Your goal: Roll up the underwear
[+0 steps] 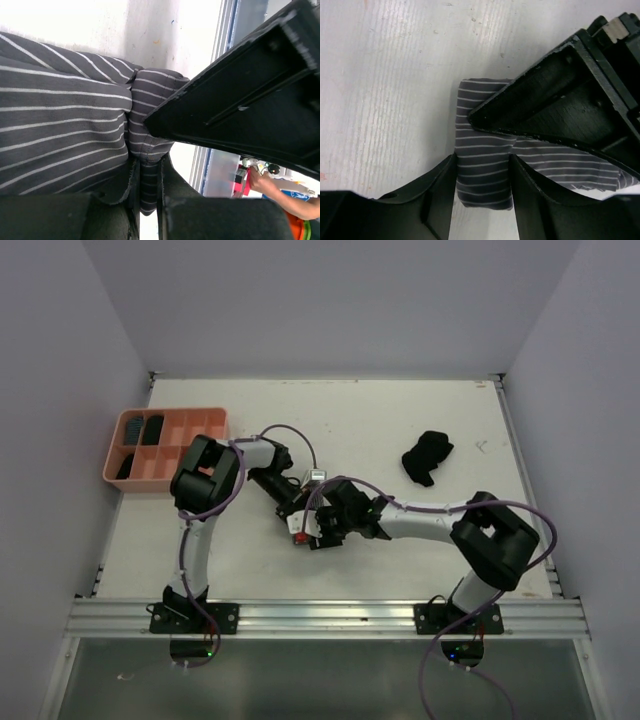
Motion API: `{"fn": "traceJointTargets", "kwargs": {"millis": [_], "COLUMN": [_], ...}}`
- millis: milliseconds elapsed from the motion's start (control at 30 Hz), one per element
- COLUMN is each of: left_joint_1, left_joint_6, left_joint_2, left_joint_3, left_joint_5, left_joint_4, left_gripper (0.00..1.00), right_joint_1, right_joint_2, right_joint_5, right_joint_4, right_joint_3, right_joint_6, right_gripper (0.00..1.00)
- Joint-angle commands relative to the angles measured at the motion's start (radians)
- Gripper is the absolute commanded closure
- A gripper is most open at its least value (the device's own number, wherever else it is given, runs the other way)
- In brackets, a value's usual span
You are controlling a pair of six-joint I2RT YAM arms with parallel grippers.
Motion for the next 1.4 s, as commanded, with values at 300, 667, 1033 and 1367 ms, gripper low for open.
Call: {"fn": "traceJointTargets", "kwargs": {"millis": [300, 667, 1033, 1367], "left_joint_1": [0.01, 0.111, 0.303, 0.233], "left_joint_6": [0.079, -0.042, -0.112, 0.133], "left_joint_2": [0.045, -0.173, -0.513, -1.067], "left_joint_3": [-0.004, 0.115, 0.105, -0.433], "left_joint_5": [-0.351, -0.372, -0.452, -0.483], "left_joint_4": [0.128, 0.168, 0.46, 0.58], "left_gripper": [0.76, 0.46, 0.42, 0.39], "right_joint_1": [0.006, -0.002, -0.085, -0.22], "right_joint_2": [0.131, 0.183, 0.208, 0.421], "right_joint_5": [-0.115, -0.174, -0.302, -0.583], "right_joint_4": [-0.15, -0.237, -0.237, -0.375], "right_joint_3": [0.093, 0.122, 0.173, 0.419], "right_joint_6": [-0.041, -0.049, 0.072, 0.273], "right_gripper": [0.86, 1.0, 1.0, 1.0]}}
